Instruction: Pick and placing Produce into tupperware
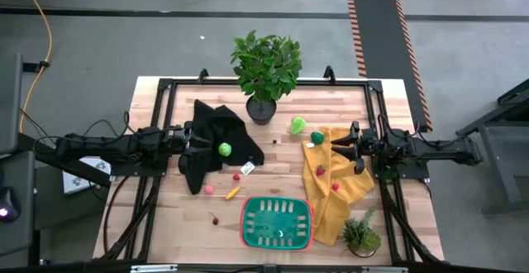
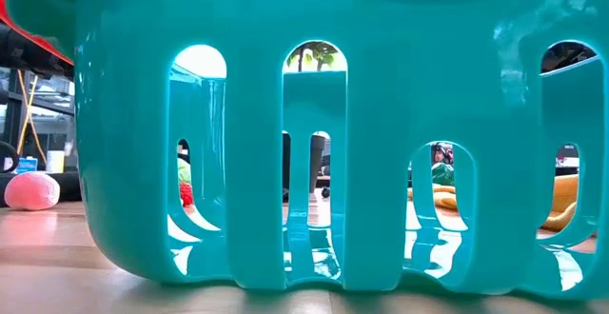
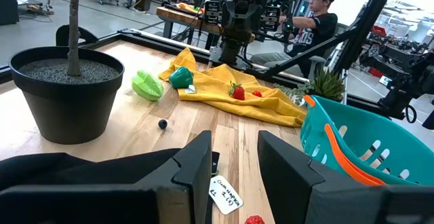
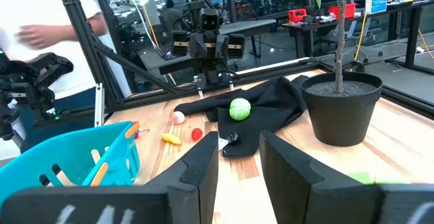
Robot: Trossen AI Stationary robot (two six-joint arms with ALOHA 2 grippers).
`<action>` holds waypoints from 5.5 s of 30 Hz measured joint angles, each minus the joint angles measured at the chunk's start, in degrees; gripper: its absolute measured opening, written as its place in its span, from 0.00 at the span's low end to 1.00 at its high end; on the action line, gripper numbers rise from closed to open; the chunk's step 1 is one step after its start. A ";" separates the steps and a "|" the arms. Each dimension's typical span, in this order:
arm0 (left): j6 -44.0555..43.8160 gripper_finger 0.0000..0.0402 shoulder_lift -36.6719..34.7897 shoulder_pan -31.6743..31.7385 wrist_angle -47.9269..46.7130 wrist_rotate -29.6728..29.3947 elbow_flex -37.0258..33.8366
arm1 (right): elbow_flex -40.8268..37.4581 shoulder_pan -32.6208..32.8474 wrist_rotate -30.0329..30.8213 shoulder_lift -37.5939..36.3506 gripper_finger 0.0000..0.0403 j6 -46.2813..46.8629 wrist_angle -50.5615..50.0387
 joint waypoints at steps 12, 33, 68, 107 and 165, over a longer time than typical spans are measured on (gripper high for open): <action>0.00 0.28 -0.02 0.01 0.00 0.00 0.00 | 0.02 0.01 0.01 0.00 0.25 -0.01 0.01; 0.00 0.28 -0.02 0.01 0.00 0.00 -0.01 | 0.01 0.00 0.00 0.00 0.25 0.00 0.00; -0.02 0.28 -0.01 0.02 0.35 -1.69 -0.01 | 0.02 0.00 0.00 0.00 0.25 0.00 0.02; -32.26 0.28 -0.26 0.02 23.45 -3.93 0.02 | 0.01 0.00 0.01 0.00 0.25 -0.01 0.00; -39.59 0.28 20.92 0.02 21.57 9.40 35.88 | 0.00 0.02 0.24 0.00 0.25 36.51 0.09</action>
